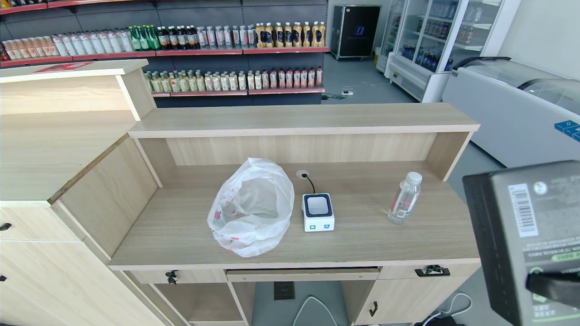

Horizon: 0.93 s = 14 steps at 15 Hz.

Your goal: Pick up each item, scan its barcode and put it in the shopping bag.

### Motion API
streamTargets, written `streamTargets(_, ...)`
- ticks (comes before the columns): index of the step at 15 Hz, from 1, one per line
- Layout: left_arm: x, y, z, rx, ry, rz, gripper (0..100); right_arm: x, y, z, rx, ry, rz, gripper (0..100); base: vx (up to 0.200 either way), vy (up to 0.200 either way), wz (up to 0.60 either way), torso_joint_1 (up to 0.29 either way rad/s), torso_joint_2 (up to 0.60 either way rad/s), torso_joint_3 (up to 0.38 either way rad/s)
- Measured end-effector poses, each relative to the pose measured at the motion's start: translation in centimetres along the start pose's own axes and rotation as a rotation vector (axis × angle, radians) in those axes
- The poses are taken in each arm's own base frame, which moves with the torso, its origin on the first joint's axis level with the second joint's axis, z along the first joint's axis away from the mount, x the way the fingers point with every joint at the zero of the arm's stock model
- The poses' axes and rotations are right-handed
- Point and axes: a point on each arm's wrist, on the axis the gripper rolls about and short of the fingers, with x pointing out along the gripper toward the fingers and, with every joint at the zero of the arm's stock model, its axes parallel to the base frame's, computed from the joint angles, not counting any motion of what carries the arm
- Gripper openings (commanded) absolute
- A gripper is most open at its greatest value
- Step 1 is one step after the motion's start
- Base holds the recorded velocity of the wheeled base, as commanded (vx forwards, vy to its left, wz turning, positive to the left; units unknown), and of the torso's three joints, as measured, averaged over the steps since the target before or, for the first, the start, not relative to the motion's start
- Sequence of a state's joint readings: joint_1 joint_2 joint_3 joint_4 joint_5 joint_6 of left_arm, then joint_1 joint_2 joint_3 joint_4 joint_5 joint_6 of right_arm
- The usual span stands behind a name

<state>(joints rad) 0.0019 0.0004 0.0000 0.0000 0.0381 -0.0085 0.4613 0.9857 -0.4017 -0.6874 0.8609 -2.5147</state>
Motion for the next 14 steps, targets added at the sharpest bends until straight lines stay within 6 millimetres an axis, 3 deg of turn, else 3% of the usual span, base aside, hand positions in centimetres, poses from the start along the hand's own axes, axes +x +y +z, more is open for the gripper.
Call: streamTargets(14, 0.0, 0.0, 0.0, 0.0, 0.0, 0.001, 100, 1.1, -0.9, 0.5, -0.048, -0.053, -0.121, 0, 0.0, 0.0, 0.0, 0.0, 0.0, 0.0)
